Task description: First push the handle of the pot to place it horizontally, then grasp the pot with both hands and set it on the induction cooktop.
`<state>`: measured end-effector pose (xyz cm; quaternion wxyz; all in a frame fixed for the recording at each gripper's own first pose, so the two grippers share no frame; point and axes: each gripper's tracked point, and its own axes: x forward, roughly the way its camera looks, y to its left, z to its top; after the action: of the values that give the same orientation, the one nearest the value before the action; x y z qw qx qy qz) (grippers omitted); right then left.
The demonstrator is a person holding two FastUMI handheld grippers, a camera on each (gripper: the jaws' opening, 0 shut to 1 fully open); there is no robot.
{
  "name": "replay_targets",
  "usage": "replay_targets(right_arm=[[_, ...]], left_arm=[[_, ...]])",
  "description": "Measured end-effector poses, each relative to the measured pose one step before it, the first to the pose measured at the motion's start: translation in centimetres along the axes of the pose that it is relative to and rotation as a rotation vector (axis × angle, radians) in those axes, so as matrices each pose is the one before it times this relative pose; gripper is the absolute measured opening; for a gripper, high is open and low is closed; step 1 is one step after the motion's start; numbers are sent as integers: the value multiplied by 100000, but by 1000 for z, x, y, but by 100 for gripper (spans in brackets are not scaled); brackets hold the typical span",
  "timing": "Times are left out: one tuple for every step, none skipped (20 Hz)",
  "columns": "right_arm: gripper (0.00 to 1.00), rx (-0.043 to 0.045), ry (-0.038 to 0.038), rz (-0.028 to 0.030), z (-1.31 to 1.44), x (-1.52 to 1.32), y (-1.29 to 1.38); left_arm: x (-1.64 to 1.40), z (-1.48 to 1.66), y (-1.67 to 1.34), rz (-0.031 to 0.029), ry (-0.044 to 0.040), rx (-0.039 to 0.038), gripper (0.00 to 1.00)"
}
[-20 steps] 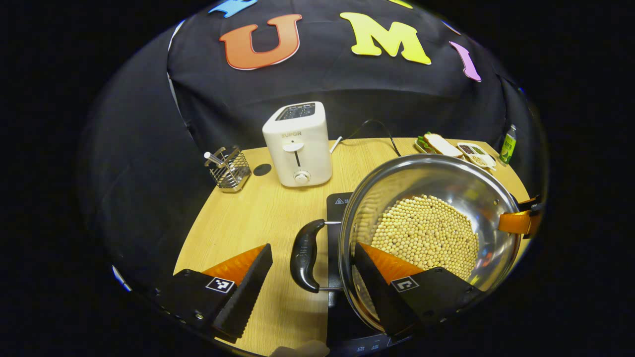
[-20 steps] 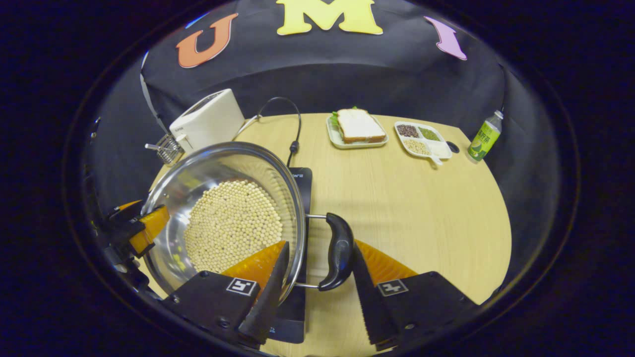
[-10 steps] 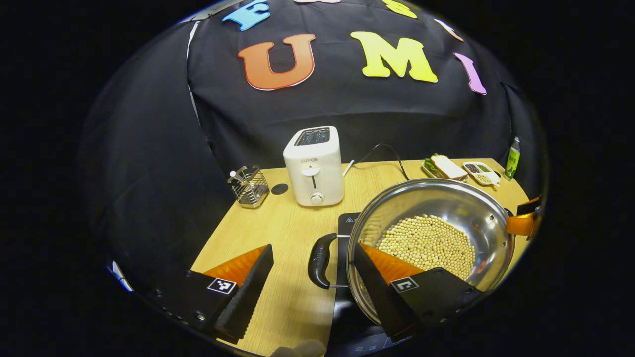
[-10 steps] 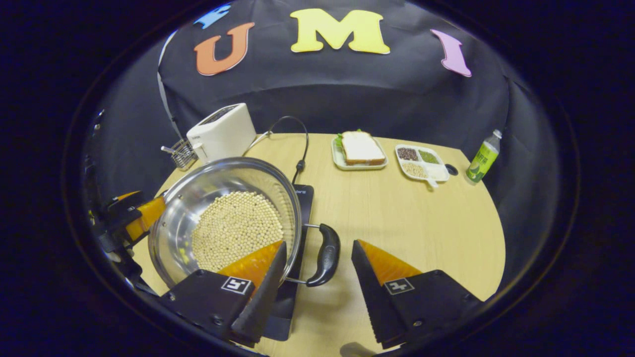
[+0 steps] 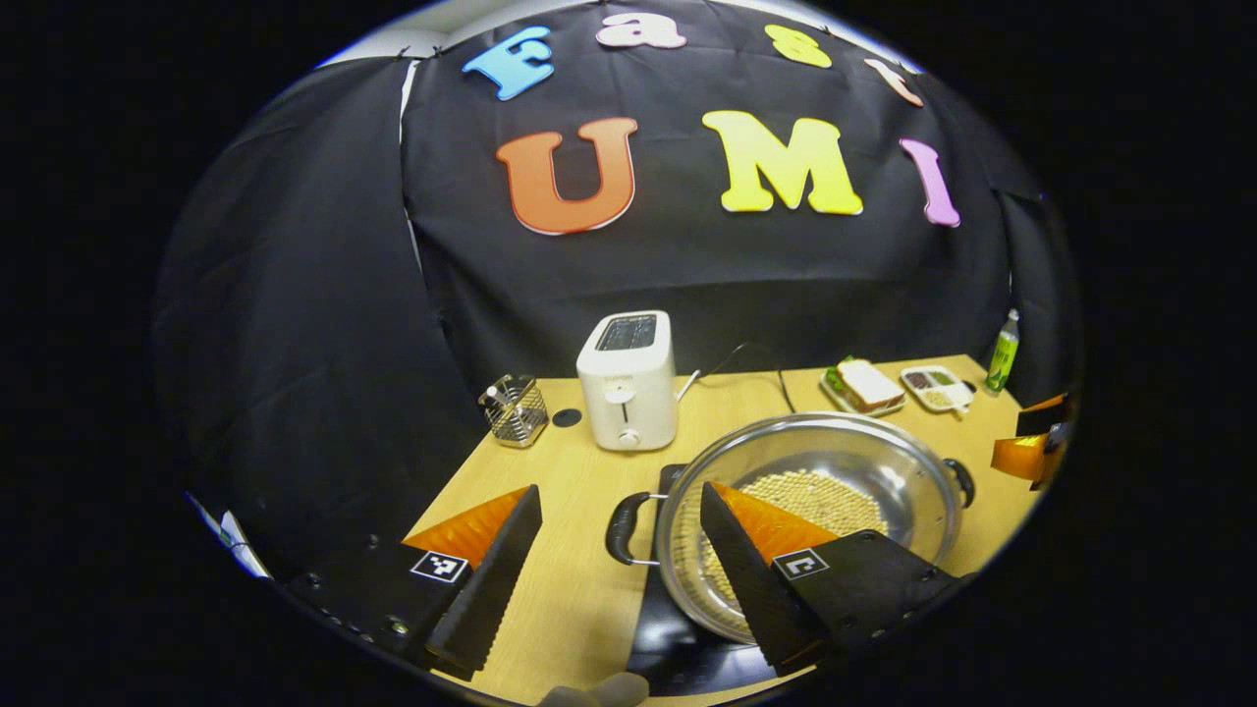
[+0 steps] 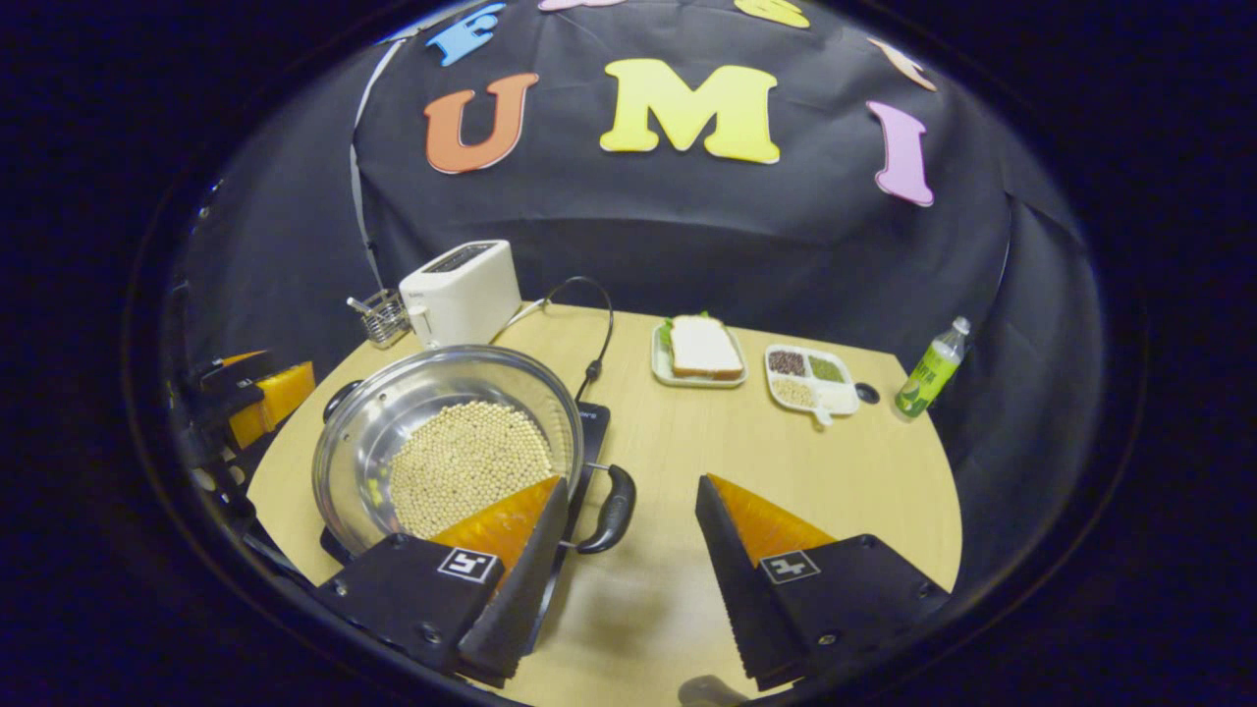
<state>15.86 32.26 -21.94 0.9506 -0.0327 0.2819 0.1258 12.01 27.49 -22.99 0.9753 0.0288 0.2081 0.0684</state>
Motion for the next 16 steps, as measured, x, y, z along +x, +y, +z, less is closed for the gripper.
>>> replay_targets(right_arm=[[83, -1123, -3114, -67, 732, -1506, -710], [83, -1197, -3649, -115, 292, -1845, -81], [83, -1151, -3432, -401, 812, -1539, -930], [83, -373, -2831, -155, 694, -1605, -930], [87, 944, -2770, 201, 755, -1731, -935], [85, 1117, -2897, 88, 843, -1711, -1025], [88, 274, -2838, 111, 880, -1634, -1313], [88, -495, -2470, -938, 934, -1715, -1528], [90, 579, -3002, -782, 730, -1575, -1717], [95, 2376, -2260, 671, 910, -1525, -1393], [100, 1407, -1552, 100, 727, -1530, -1204], [100, 1104, -2239, -1054, 744, -1552, -1754], [100, 318, -3001, -1308, 1213, -1191, -1849], [100, 661, -2703, -1667, 961, -1209, -1786], [100, 1027, -3024, -1187, 980, -1065, -1515], [100, 824, -2245, -1543, 790, -994, -1458]], left_arm=[[-1439, 1295, -755, 34, -2731, 665, 96], [-1520, 1458, -792, -171, -3355, 462, 97], [-1318, 1374, -1044, -49, -3310, -173, 97], [-1390, 1455, -1101, -20, -2832, -1398, 96], [-1558, 1531, -1361, -299, -2473, -1517, 96], [-1493, 1834, -1418, -241, -4117, -1230, 96], [-1388, 1538, -1373, -308, -2241, -1114, 97], [-1308, 1587, -1498, -517, -3169, 171, 96], [-1474, 1828, -1592, -728, -2889, 599, 96], [-1369, 1675, -1702, -681, -2187, 181, 96], [-894, 1050, -1691, -723, -1733, 207, 96], [-889, 686, -1541, -516, -516, -80, 96], [-919, 704, -1488, -227, -451, -392, 96], [-773, 1013, -1475, -606, -1892, -481, 96], [-658, 1047, -1368, -684, -1728, -229, 96], [-650, 905, -1187, -522, -1388, 410, 96]])
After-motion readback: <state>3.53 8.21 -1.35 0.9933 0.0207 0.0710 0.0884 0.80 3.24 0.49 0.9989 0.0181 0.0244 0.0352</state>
